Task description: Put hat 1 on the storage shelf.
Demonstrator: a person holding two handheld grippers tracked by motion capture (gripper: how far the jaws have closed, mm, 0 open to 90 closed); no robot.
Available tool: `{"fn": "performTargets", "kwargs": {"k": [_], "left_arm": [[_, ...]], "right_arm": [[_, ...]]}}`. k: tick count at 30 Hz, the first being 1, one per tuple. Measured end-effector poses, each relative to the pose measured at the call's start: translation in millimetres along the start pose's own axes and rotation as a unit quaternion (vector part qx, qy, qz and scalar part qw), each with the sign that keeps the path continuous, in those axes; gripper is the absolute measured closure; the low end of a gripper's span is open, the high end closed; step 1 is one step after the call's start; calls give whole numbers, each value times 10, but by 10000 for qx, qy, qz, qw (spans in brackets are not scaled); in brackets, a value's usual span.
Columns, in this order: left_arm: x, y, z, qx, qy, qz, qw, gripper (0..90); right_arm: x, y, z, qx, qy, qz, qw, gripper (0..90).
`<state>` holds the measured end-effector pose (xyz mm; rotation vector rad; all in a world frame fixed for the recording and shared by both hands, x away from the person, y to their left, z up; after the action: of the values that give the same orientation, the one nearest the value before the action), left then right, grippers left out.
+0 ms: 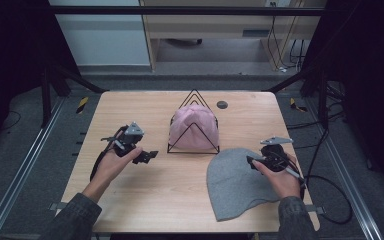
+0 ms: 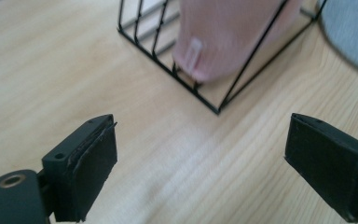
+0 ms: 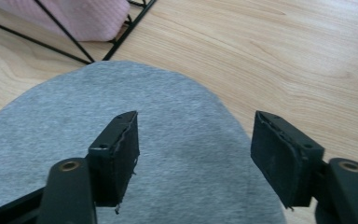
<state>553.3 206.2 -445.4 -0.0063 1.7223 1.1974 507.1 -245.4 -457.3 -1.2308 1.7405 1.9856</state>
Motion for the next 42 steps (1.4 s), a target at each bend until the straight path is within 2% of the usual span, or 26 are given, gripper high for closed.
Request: {"fn": "performTargets", "kwargs": {"k": [3,8,13,17,21,24,27,31,42], "left_arm": [[82,-13,-44,-56,7,25,10000,83],[222,37,-78,-54,350,-97,9993,83],[381,31,-163,-56,396,51,9992,87],[444,39,-205,-111,386,101,9991,86],[466,75,-201,-96,452,42,9989,85],[473,80,-193,-107,482,54,9988,84],[475,70,-187,-136,440,93,9989,85],[472,70,-187,-143,435,93,9989,85],[491,86,-144,-211,507,97,9984,86]], "right_arm": [[-44,-7,-73,-49,14,59,10000,424],[-108,-4,-134,-124,199,166,9996,510],[-113,-83,-185,-231,181,361,9989,563],[-110,-221,-196,-276,215,524,9980,554],[-160,-379,-177,-277,215,594,9976,469],[-194,-480,-158,-286,155,641,9974,417],[-200,-560,-142,-299,76,708,9970,413],[-192,-596,-130,-343,78,809,9961,421],[-163,-586,-167,-358,72,876,9955,418]]}}
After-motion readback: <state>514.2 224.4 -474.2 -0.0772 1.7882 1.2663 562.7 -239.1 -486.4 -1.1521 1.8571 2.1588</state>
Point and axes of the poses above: each handheld gripper's, and its own axes: y roughly backward along the jaws, x roughly out of its underside, z roughly to its left, the point moved 1 cm from there along -y, roughly forward along the jaws, and after that the axes turned 4 degrees about y, right-handed, at the moved point
